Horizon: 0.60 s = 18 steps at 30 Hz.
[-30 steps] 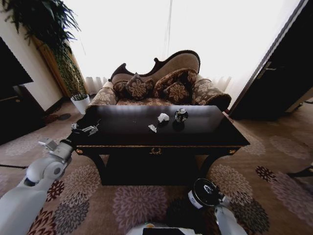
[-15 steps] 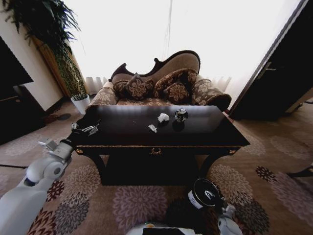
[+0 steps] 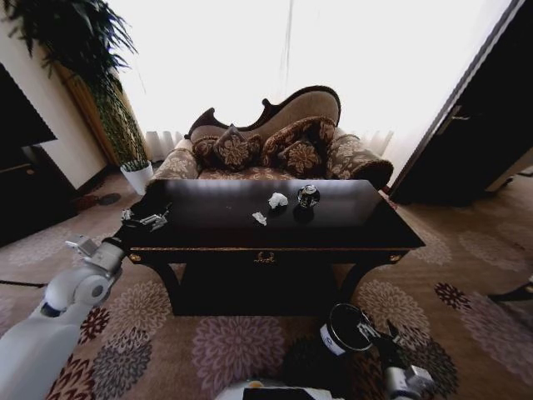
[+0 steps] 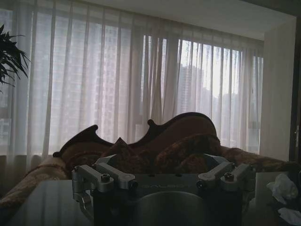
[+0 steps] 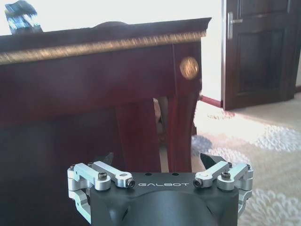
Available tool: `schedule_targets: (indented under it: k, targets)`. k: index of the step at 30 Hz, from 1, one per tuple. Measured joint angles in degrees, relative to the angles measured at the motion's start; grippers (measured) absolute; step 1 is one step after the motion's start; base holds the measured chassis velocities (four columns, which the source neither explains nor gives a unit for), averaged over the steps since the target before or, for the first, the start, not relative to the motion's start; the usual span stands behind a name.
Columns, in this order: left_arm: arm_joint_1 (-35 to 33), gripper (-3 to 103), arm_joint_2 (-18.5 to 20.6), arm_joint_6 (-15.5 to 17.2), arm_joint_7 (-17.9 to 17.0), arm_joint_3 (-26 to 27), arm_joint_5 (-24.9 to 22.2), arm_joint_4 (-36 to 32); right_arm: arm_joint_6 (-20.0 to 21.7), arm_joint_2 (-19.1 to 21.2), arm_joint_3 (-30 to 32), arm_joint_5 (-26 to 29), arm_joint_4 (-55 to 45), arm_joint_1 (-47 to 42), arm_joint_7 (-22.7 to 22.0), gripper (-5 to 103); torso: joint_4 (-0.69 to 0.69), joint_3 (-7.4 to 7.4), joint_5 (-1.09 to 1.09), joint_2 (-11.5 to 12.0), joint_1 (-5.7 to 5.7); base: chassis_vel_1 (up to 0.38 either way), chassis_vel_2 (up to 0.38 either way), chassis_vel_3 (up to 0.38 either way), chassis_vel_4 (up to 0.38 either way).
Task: Move to the front of the table and place the trash on the table into the trash bin.
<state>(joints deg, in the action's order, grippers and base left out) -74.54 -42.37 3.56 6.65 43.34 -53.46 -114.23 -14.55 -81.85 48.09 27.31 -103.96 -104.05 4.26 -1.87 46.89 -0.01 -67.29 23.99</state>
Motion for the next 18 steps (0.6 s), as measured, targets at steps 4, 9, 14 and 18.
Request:
schedule_targets:
  k: [4,9,14,18]
  targets:
    - [0.0,100,0.0,0.0,0.0,0.0,0.0,0.0,0.8,-0.5,0.6,0.3,-5.1,-1.9,-0.7,100,0.01,0.00,0.00,0.0,0.00,0.000,0.000,0.000,0.000]
    - [0.0,100,0.0,0.0,0.0,0.0,0.0,0.0,3.4,-0.6,1.5,2.5,-15.1,-4.3,-1.6,100,0.01,0.00,0.00,0.0,0.00,0.000,0.000,0.000,0.000]
    - [0.0,100,0.0,0.0,0.0,0.0,0.0,0.0,5.7,0.5,3.1,3.9,-23.3,-5.5,-2.4,100,0.01,0.01,0.00,0.0,0.00,0.000,0.000,0.000,0.000]
    - [0.0,100,0.0,0.0,0.0,0.0,0.0,0.0,8.0,2.3,4.2,5.3,-26.8,-4.9,-2.8,100,0.00,0.01,0.01,0.0,0.00,0.000,0.000,0.000,0.000]
